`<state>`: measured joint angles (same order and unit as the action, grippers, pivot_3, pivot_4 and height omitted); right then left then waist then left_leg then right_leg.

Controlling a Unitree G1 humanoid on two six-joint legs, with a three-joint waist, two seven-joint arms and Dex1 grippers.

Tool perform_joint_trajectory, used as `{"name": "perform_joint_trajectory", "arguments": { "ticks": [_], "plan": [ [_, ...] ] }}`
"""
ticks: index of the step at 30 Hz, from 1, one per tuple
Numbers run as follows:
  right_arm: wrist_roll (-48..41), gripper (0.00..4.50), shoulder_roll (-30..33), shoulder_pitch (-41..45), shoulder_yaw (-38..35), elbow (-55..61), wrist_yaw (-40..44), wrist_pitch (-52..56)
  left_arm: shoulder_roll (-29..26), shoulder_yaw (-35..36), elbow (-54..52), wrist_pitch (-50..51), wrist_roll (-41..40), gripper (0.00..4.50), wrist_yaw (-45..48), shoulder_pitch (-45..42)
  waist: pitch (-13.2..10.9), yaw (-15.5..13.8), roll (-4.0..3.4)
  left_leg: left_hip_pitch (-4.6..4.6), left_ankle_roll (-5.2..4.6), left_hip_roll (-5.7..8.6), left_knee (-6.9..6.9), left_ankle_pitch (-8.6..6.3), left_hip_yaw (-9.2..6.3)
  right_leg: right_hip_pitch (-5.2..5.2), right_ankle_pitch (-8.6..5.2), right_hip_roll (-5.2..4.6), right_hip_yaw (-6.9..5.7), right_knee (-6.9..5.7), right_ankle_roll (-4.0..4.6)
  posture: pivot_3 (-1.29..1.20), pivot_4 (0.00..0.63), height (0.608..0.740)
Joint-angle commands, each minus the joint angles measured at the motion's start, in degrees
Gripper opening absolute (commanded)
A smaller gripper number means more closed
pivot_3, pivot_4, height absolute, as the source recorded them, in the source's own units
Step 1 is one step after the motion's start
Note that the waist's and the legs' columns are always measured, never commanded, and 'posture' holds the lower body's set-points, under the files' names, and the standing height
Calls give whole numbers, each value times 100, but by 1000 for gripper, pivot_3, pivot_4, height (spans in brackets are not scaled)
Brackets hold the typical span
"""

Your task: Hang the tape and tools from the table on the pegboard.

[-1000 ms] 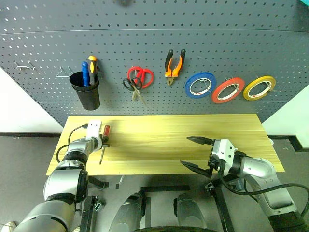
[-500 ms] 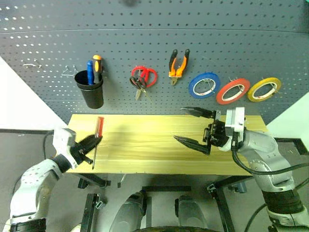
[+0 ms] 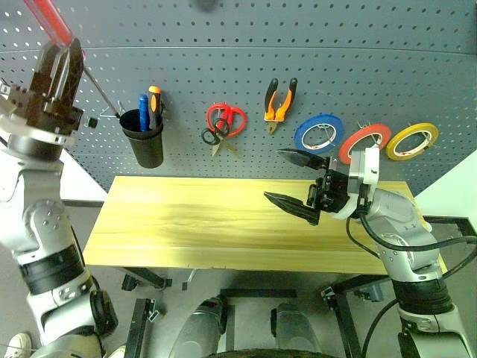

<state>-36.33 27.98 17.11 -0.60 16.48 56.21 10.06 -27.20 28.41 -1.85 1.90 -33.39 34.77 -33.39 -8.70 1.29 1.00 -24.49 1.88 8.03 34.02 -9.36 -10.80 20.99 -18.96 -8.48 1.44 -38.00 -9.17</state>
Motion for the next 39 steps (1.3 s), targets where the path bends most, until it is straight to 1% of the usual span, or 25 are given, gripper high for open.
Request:
{"name": "perform_joint_trajectory", "arguments": {
  "ticks": [1, 6, 13, 18, 20, 21, 22, 26, 27, 30, 32, 35, 39],
  "plan": [
    [-109, 4500, -87, 141, -142, 120, -85, -19, -140, -178, 956, -911, 559, 716, 87, -549, 15, -12, 22, 0, 1, 0, 3, 1, 0, 0, 1, 1, -1, -1, -1, -66, 47, 740],
    [-56, 4500, -102, -7, -169, 135, -123, -64, -66, -314, 2210, -1803, 718, 716, 447, -1000, 46, 16, 52, 0, 1, 3, 4, 1, -8, -2, 3, -1, 0, 1, -6, -79, 39, 740],
    [1, 4500, -117, -136, -177, 105, -190, -92, 95, -560, 3427, -2472, 892, 716, 723, -1354, 99, 166, 75, 0, 0, 6, 16, 2, -17, -12, 8, -1, -5, -2, -14, -91, 31, 740],
    [72, 4500, -109, -187, -157, 78, -211, -139, 176, -618, 4208, -2822, 958, 716, 880, -1342, 142, 325, 75, 5, -1, 6, 17, 3, -18, -19, 9, -1, -4, -5, -16, -96, 25, 740],
    [98, 4500, -114, -207, -152, 81, -220, -152, 181, -629, 4418, -2946, 994, 1443, 893, -1303, 148, 356, 81, 5, -1, 7, 18, 3, -19, -19, 9, -1, -5, -7, -16, -98, 22, 740],
    [114, 4500, -118, -210, -153, 79, -223, -155, 189, -613, 4488, -2953, 966, 1637, 927, -1286, 152, 376, 86, 5, -1, 7, 20, 3, -20, -19, 9, 0, -5, -9, -16, -98, 22, 740],
    [126, 4500, -122, -211, -154, 78, -224, -156, 193, -600, 4538, -2959, 936, 1940, 964, -1282, 161, 415, 91, 5, -1, 7, 20, 3, -20, -19, 9, 0, -5, -10, -16, -98, 22, 740],
    [201, 4500, -126, -205, -140, 11, -213, -179, 183, -598, 4573, -3233, 1068, 3268, 749, -1221, 207, 471, 97, 6, -1, 8, 23, 3, -23, -22, 10, -1, -6, -10, -17, -93, 17, 740],
    [220, 4500, -126, -206, -132, -7, -206, -187, 181, -590, 4547, -3256, 1056, 3608, 737, -1199, 216, 475, 96, 8, -1, 8, 23, 3, -23, -24, 10, -1, -6, -10, -17, -93, 17, 740],
    [302, 4500, -117, -232, -104, -53, -191, -223, 162, -547, 4262, -3139, 909, 3608, 739, -1078, 246, 476, 91, 17, -1, 8, 23, 3, -24, -33, 10, -1, -6, -11, -17, -95, 16, 740],
    [443, 4500, -64, -329, -77, -104, -150, -301, 165, -491, 3662, -2814, 638, 3608, 740, -833, 264, 486, 89, 22, -1, 8, 23, 3, -24, -36, 10, -1, -6, -11, -17, -99, 16, 740],
    [841, 4500, 51, -536, -60, -351, -69, -627, 51, -542, 2359, -1818, 61, 3608, 925, -64, 289, 513, 82, 22, -2, 8, 22, 3, -27, -36, 10, -2, -5, -10, -17, -96, 22, 740],
    [1300, 4500, 250, -819, -70, -834, 96, -1128, -246, -648, 583, -695, -464, 3608, 1188, 1477, 315, 589, 43, 33, -3, 9, 21, 1, -25, -45, 9, -3, -1, -10, -16, -87, 29, 740]
  ]
}}
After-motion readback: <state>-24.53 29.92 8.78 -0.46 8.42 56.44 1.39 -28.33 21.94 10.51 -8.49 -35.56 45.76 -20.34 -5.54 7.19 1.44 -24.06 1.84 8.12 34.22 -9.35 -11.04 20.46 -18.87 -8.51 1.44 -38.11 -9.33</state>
